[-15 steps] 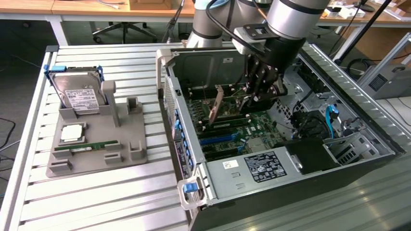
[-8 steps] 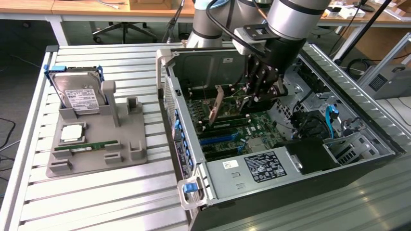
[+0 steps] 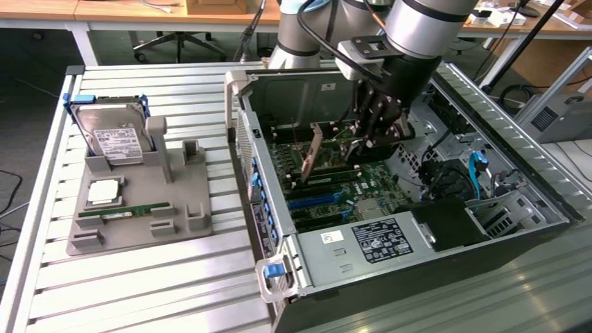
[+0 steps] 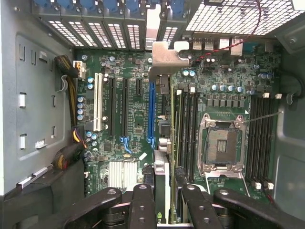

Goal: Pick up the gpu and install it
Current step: 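Insert the gpu into the slot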

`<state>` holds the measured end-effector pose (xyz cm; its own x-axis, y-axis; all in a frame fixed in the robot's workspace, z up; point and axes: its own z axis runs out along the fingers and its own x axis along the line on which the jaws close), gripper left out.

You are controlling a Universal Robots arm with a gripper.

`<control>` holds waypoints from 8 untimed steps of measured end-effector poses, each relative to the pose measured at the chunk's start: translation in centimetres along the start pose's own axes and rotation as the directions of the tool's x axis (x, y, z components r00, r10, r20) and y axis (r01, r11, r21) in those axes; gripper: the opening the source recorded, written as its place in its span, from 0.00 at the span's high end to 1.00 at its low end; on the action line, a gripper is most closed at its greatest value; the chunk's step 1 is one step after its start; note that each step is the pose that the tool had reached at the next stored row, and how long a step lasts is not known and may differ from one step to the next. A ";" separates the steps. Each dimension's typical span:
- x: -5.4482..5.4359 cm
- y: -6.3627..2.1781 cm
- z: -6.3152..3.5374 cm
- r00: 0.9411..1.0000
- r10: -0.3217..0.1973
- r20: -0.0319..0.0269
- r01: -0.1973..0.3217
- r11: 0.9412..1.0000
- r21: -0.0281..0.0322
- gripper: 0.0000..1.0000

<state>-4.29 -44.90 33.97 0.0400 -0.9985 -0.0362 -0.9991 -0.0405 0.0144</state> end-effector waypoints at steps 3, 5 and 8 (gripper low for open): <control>0.1 0.00 0.00 1.000 0.000 0.000 0.000 1.000 0.000 0.73; 0.2 0.01 0.00 1.000 0.000 0.000 0.000 1.000 0.000 0.73; 0.3 0.02 0.02 1.000 0.000 0.000 0.000 1.000 0.000 0.73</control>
<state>-4.30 -45.15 33.93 0.0399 -0.9985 -0.0362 -0.9991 -0.0405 0.0144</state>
